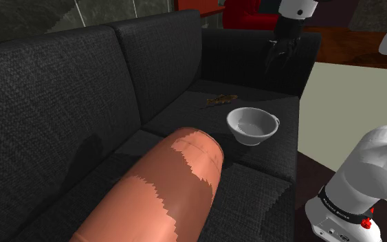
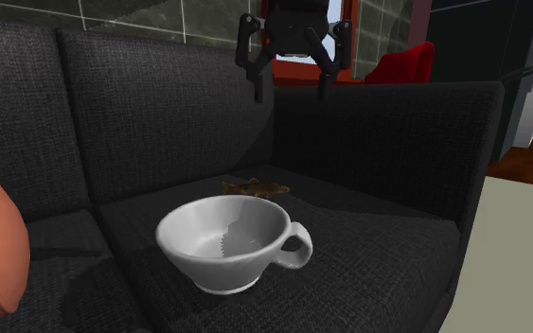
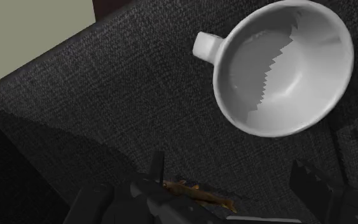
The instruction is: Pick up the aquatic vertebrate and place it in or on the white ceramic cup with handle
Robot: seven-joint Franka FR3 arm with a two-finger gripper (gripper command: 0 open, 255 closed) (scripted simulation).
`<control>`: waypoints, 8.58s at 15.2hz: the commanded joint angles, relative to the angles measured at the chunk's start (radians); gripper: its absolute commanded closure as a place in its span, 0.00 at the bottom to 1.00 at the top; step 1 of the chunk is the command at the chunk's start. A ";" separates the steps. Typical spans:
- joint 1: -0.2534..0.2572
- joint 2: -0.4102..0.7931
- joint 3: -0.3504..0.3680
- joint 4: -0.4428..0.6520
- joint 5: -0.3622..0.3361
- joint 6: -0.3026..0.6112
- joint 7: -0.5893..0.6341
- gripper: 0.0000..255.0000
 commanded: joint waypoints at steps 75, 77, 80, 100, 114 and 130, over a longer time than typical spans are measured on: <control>0.218 0.787 -0.226 0.551 -0.018 0.089 -1.277 1.00; 0.218 0.788 -0.227 0.579 -0.017 0.062 -1.278 1.00; 0.233 0.708 -0.214 0.489 -0.036 0.073 -1.247 1.00; 0.317 0.052 -0.012 -0.147 -0.041 0.038 -0.958 1.00; 0.316 0.054 -0.015 -0.286 -0.044 0.180 -0.952 1.00; 0.319 0.052 -0.009 -0.160 -0.039 0.052 -0.953 0.00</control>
